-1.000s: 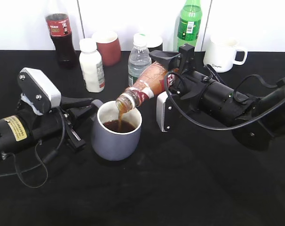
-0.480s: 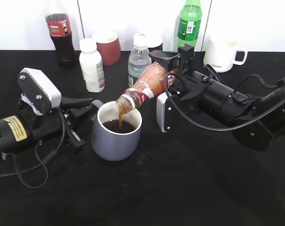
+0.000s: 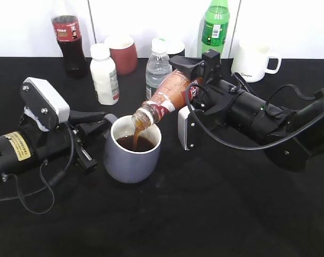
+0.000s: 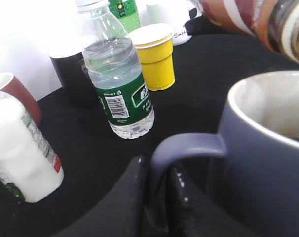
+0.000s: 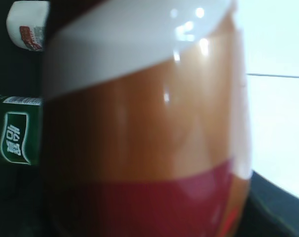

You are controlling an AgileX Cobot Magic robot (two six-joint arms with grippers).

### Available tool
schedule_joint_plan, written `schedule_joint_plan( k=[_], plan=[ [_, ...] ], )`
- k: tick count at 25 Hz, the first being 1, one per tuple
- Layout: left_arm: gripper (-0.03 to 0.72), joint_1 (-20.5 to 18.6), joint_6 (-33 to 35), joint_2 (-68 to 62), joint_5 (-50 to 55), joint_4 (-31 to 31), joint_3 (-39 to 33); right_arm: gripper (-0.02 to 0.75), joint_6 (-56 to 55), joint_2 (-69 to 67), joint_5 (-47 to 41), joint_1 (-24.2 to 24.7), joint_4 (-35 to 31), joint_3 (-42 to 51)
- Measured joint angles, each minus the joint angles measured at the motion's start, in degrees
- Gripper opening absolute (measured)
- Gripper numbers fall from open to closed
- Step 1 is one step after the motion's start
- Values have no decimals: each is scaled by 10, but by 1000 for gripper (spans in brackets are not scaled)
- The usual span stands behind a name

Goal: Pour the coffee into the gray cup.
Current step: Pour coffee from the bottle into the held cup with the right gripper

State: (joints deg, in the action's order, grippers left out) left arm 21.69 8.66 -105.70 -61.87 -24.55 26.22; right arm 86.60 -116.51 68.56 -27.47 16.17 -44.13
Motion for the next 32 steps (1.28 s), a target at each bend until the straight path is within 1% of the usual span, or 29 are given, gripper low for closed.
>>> schedule_joint_plan(
  k=[32],
  plan=[
    [99,0,1,0,4,-1,-2,505,28,0,4,0,4,-1]
  ],
)
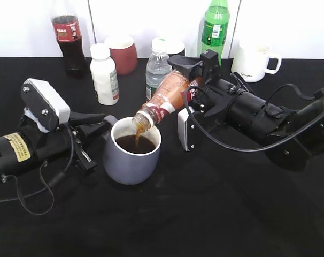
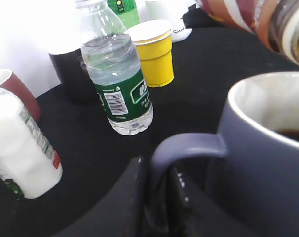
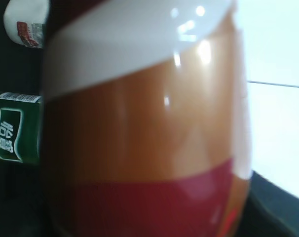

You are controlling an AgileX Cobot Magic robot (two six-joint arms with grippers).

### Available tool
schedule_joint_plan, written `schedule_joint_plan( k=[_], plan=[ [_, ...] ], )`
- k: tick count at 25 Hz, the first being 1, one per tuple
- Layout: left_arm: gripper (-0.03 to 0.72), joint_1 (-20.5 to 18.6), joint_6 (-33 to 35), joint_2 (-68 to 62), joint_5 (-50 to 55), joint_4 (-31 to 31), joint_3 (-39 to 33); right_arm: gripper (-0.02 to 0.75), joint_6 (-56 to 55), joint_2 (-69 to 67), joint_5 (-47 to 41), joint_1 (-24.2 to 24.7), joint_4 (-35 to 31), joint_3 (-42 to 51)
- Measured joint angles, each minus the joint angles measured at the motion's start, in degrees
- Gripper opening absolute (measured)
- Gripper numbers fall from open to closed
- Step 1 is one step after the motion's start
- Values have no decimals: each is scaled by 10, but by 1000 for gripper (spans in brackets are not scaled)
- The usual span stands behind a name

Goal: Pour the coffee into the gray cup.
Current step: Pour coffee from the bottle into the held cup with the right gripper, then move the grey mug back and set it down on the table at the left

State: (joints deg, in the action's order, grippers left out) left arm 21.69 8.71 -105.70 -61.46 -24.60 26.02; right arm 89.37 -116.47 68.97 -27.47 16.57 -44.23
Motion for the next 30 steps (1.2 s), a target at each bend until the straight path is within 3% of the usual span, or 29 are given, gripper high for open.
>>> schedule_joint_plan(
  k=[12,17,23,30],
  plan=[
    [99,0,0,0,1,0,0,505,14,0,1,0,0,0],
    [99,0,0,0,0,1,0,505,-30,1,1,0,0,0],
    [99,0,1,0,-31,46,0,505,-243,1,1,0,0,0],
    [99,0,2,0,-31,70,-2,505,-570,1,1,0,0,0]
  ],
)
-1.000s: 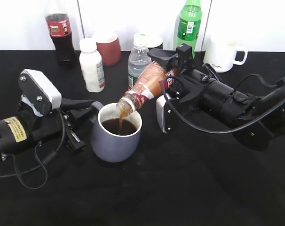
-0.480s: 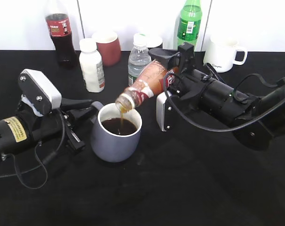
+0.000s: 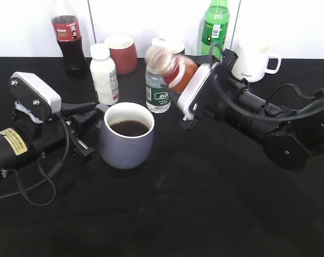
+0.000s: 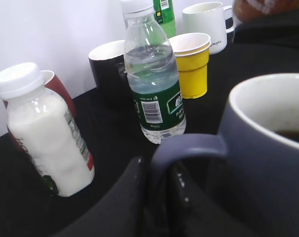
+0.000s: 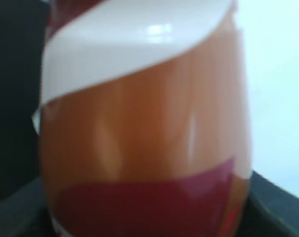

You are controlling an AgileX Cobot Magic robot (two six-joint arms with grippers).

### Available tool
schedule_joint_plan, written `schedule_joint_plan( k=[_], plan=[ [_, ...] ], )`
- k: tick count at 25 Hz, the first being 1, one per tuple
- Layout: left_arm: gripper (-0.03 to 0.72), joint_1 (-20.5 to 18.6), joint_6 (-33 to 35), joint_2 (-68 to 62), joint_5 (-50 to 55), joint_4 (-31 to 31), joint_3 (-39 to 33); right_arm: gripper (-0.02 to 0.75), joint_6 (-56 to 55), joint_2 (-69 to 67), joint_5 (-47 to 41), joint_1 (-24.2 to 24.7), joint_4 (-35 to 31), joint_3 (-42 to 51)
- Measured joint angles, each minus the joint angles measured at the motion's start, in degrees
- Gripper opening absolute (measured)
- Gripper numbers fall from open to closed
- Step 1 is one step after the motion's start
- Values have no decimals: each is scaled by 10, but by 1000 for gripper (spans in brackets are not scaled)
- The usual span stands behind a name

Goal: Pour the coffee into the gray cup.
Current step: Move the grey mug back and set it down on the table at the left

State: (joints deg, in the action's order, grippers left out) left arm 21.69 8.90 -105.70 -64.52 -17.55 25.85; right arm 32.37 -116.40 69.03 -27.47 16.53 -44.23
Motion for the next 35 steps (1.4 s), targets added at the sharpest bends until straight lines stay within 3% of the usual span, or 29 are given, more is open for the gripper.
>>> schedule_joint_plan(
  k=[3,5,8,12,16,20,32,35],
  plan=[
    [99,0,0,0,0,58,0,505,-211,0,0,0,-3,0],
    [99,0,0,0,0,124,0,505,-288,0,0,0,-4,0],
    [99,-36,0,0,0,155,-1,505,-301,0,0,0,-4,0],
    [99,-118,0,0,0,163,-1,505,-302,0,0,0,-17,0],
    [99,-159,0,-2,0,166,4,505,-303,0,0,0,-45,0],
    [99,-178,0,-49,-4,197,59,505,-303,0,0,0,-51,0],
    [101,-188,-8,-251,-13,194,279,505,-303,0,0,0,-68,0],
    [106,-193,-22,-272,-21,193,300,505,-303,0,0,0,-69,0]
  ],
)
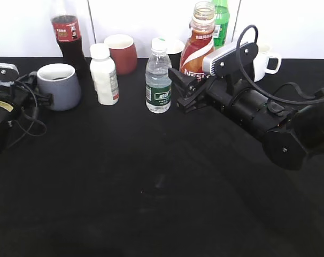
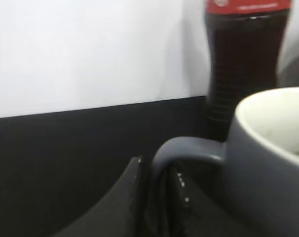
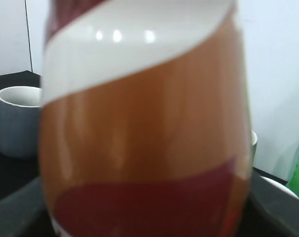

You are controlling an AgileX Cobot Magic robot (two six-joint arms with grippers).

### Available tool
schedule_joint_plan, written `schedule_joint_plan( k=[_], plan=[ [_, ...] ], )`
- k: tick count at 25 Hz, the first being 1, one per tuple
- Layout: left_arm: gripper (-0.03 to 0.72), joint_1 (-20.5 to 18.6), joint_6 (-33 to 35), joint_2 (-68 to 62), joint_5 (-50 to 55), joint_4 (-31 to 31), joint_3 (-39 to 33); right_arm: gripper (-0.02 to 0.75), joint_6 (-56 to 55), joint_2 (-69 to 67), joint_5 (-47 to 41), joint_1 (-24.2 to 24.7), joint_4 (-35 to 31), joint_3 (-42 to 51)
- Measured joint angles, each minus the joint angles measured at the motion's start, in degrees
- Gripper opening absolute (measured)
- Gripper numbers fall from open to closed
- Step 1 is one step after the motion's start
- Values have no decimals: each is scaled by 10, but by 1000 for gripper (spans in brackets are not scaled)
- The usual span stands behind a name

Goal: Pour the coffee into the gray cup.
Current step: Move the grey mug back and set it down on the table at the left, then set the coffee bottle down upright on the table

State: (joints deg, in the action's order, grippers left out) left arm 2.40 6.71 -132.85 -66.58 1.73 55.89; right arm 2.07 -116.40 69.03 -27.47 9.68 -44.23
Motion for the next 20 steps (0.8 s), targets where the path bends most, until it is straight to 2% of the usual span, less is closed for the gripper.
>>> schedule_joint_plan(
  k=[4,9,13,16,20],
  plan=[
    [139,0,-8,-1,-4,1,1,505,0,0,0,0,-11,0],
    [274,-1,-10,0,-18,-4,-17,505,0,0,0,0,-30,0],
    [378,-2,-11,17,-26,-2,-63,505,0,0,0,0,-32,0],
    [390,-2,-11,50,-27,-2,-117,505,0,0,0,0,-34,0],
    [390,-2,-11,142,-26,-2,-224,505,-21,0,0,0,-34,0]
  ],
)
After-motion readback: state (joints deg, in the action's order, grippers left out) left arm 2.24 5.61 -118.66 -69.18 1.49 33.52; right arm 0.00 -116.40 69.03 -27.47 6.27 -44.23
